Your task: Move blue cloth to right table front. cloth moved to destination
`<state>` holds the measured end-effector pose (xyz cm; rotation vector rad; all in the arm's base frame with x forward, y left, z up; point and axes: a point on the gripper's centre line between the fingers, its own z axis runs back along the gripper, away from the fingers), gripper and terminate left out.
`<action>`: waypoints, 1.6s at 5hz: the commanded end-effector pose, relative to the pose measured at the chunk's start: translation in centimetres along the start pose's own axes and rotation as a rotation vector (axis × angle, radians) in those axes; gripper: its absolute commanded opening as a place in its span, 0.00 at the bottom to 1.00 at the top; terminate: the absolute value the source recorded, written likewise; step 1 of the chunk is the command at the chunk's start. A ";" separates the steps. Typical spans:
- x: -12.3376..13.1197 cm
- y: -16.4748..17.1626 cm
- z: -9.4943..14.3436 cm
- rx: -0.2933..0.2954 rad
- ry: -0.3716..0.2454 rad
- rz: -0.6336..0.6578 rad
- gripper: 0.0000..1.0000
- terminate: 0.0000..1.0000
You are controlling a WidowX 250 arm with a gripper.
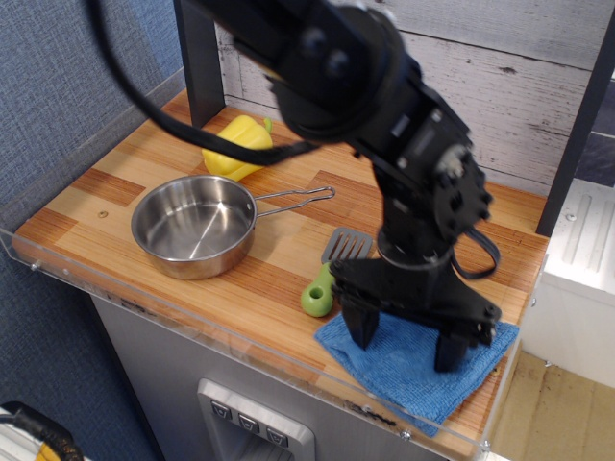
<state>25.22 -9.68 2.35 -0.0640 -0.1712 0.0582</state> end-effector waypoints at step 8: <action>6.7 9.0 7.2 -0.055 -0.054 0.120 1.00 0.00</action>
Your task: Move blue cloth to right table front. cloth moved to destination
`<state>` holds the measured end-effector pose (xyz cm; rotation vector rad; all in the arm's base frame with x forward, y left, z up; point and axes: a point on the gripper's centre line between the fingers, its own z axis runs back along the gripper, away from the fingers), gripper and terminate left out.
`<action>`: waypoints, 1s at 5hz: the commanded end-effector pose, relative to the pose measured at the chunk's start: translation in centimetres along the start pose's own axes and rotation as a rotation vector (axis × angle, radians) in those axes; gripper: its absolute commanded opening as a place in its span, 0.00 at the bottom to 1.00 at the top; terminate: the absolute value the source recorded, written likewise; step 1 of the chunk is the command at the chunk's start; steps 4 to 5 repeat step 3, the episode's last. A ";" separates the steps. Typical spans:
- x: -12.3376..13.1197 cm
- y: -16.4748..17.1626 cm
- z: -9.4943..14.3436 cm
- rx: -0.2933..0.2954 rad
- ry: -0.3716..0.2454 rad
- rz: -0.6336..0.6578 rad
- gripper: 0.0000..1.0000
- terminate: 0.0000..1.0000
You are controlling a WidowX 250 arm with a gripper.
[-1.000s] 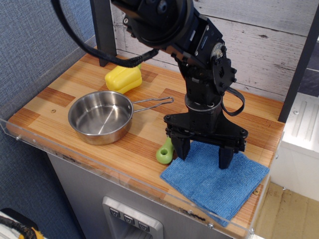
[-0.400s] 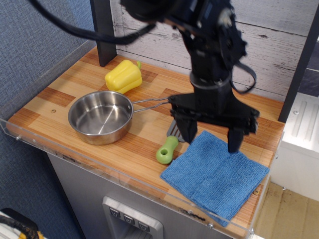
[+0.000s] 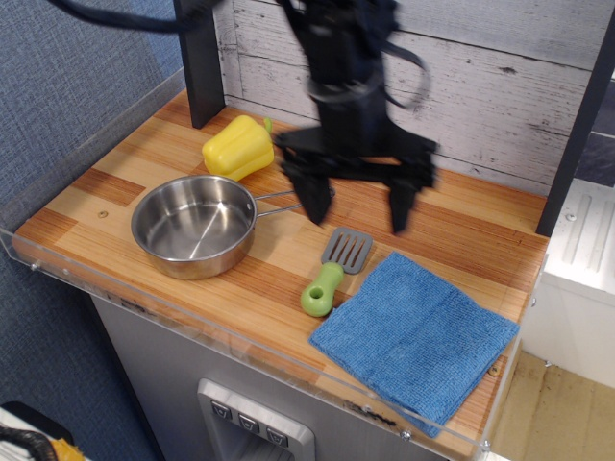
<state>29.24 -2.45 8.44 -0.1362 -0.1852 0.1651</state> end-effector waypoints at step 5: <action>1.7 2.8 2.3 -0.002 -0.028 -0.017 1.00 1.00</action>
